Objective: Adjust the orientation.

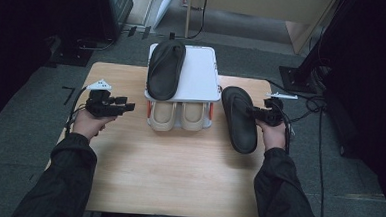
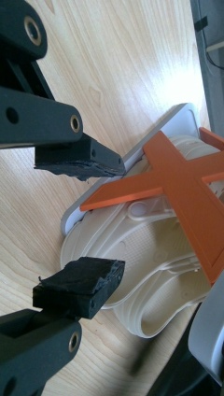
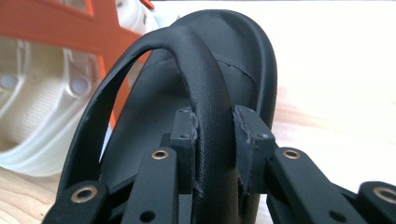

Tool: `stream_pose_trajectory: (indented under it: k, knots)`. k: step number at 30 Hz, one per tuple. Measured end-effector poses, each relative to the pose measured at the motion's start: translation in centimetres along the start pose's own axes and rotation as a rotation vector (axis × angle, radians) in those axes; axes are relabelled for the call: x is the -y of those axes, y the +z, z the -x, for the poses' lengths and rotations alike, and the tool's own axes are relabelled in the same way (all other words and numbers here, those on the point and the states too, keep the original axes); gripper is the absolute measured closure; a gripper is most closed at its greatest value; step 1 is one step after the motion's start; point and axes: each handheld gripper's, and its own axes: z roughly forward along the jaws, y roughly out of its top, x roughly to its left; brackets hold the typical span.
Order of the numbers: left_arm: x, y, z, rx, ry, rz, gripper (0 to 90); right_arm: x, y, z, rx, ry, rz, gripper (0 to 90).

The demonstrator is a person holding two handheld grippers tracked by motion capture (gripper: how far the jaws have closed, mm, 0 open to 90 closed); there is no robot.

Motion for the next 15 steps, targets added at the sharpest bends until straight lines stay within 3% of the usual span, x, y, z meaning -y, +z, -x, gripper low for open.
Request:
stream_pose_trajectory:
  k: [15]
  knots:
    - [0.0,0.1,0.2,0.011,0.005,-0.005,48.1,-6.4,-2.1,-1.7,0.022,-0.014,0.025,71.5]
